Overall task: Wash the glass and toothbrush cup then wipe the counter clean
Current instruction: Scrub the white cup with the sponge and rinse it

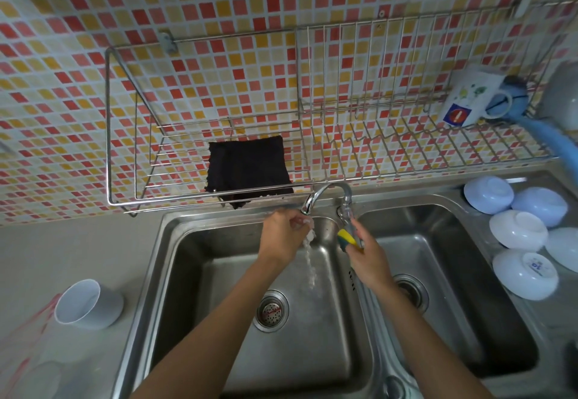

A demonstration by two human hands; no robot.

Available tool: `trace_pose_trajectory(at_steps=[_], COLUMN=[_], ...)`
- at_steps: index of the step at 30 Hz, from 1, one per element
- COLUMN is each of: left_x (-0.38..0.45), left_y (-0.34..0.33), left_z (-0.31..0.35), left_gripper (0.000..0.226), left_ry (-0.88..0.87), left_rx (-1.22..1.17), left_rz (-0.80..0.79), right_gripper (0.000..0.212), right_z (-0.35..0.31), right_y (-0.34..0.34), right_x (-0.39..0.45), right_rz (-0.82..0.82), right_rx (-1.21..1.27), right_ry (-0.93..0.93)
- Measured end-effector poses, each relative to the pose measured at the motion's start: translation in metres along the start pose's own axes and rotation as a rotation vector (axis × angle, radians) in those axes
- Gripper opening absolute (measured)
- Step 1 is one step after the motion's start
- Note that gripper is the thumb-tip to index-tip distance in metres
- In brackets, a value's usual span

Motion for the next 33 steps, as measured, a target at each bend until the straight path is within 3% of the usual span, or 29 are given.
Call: trace_pose_trajectory(at_steps=[6,9,12,16,26,33], left_x=[-0.008,-0.017,-0.03,-0.053,-0.11,-0.106], left_y=[0.016,0.036,0.058,0.084,0.093,0.092], left_z=[-0.011,-0.033,-0.063,-0.105,-0.164,-0.161], left_gripper=[0.013,0.019,0.019,0.016,0.017,0.016], left_ry=[-0.028,-0.008,0.029,0.125,0.263,0.249], left_rx=[-0.033,0.022,0.093,0.13,0.023,0.032], left_rz=[0.006,0.051,0.091,0.143,0.179,0.194], right_gripper=[0.047,0.045,0.025,0.031,0.012,0.027], right_z=[0.009,0.006,-0.01,-0.031,-0.042,-0.048], right_y=[-0.021,-0.045,-0.07,-0.088,-0.097,-0.091], right_x=[-0.001,-0.001,-0.007,-0.004,0.007,0.006], right_rz=[-0.075,-0.183,-0.316,-0.396,-0.305,-0.284], right_rx=[0.418,0.485,0.528,0.437,0.297,0.041], right_ry=[-0.275,-0.341,-0.382,-0.271,-0.09,0.023])
Point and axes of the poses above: each hand's wrist, its own x-axis towards the middle knuckle, its own y-axis out of the back of the hand, z = x × y, the point moved 8 cm from there along x, towards the middle knuckle, and after that the axes turned 1 degree about y, right-handed, at the moved point
